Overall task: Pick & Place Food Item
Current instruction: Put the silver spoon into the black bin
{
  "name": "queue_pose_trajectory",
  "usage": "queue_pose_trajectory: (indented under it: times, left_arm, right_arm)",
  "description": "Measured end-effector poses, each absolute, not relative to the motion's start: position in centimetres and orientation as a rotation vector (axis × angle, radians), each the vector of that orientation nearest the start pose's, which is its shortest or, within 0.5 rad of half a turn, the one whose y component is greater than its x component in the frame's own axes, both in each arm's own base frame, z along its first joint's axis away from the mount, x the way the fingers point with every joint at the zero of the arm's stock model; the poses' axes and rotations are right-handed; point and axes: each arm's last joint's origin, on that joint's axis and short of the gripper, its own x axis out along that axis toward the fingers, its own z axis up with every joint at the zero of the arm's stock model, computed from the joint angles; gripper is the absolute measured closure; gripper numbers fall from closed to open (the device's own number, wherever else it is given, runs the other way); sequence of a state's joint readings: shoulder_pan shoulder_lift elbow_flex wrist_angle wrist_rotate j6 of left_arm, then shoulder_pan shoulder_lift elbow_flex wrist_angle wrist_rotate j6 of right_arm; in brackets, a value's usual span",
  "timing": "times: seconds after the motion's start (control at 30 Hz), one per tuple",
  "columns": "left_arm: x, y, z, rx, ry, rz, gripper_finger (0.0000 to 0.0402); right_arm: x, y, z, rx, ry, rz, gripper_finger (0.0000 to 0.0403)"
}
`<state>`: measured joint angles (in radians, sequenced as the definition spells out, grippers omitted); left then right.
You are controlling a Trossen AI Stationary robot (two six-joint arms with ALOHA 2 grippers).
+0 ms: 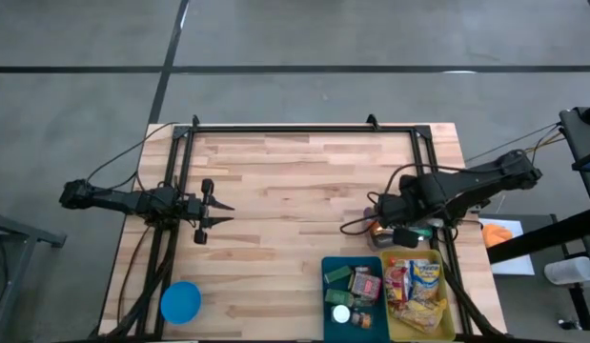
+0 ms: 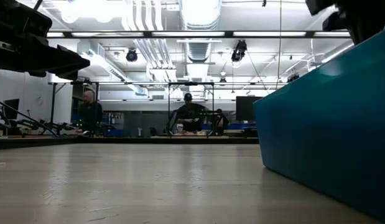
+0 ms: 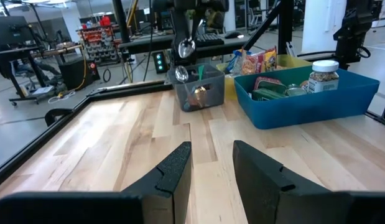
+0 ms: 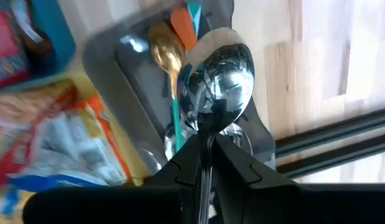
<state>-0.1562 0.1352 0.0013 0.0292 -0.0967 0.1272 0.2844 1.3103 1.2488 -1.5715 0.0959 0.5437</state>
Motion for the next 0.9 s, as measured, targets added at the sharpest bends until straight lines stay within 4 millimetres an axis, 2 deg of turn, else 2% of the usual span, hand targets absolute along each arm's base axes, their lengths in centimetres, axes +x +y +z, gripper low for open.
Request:
queue_pose_trajectory:
  times: [0.23,0.43,0.9]
  left_arm:
    - [10.4,-1.4,15.6,0.141,0.100,-0.066,0.0282]
    - [10.4,-1.4,15.6,0.141,0.100,-0.066,0.0282]
    - [10.4,-1.4,15.6,0.143,0.100,-0.066,0.0282]
  right_arm:
    - [18.9,5.3,26.6,0.007,1.722,-0.230,0.0375]
    - [19.4,5.4,23.3,-0.063,1.749,-0.158,0.0375]
    - [19.7,5.5,19.4,-0.058,1.659,-0.123,0.0375]
